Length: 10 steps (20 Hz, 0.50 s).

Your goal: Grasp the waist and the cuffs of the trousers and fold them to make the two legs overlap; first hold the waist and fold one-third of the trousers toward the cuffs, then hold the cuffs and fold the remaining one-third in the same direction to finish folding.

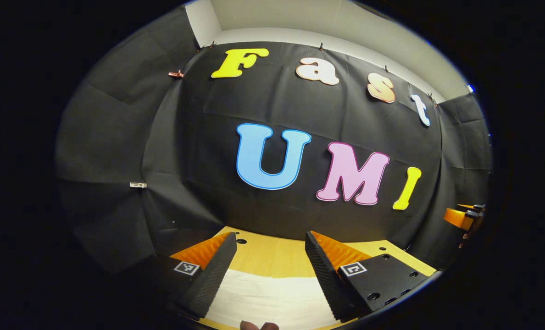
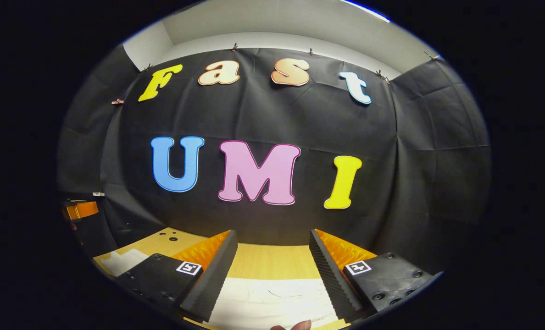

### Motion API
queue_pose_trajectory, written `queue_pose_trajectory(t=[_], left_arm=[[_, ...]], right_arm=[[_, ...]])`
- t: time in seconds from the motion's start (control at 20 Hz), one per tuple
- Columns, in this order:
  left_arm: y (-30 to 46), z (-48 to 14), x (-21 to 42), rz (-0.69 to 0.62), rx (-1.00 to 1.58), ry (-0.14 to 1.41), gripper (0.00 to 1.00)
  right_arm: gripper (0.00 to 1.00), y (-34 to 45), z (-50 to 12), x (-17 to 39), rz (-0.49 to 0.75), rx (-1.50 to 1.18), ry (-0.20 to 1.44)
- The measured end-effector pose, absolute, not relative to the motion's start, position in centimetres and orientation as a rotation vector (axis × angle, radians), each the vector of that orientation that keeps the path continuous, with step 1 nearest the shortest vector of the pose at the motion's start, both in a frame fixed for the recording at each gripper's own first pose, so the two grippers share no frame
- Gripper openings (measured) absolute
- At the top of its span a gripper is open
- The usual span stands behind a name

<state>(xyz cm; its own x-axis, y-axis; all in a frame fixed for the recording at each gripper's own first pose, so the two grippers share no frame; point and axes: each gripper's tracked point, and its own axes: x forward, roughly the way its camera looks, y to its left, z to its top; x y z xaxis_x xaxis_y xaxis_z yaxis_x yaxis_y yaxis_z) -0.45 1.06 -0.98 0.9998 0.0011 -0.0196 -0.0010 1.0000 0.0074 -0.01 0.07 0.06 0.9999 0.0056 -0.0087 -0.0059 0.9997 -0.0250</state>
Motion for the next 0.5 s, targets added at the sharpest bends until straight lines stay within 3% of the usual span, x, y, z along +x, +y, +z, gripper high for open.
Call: queue_pose_trajectory(t=[0.25, 0.5], left_arm=[[2.0, -3.1, -0.7, -0.060, 0.182, 0.064, 0.96], [4.6, -9.5, -1.8, -0.179, 0.547, 0.236, 0.94]], right_arm=[[0.97, 0.1, -0.3, 0.0, 0.001, -0.030, 0.021], [0.97, -0.1, -0.5, 0.0, -0.016, -0.043, 0.047]])
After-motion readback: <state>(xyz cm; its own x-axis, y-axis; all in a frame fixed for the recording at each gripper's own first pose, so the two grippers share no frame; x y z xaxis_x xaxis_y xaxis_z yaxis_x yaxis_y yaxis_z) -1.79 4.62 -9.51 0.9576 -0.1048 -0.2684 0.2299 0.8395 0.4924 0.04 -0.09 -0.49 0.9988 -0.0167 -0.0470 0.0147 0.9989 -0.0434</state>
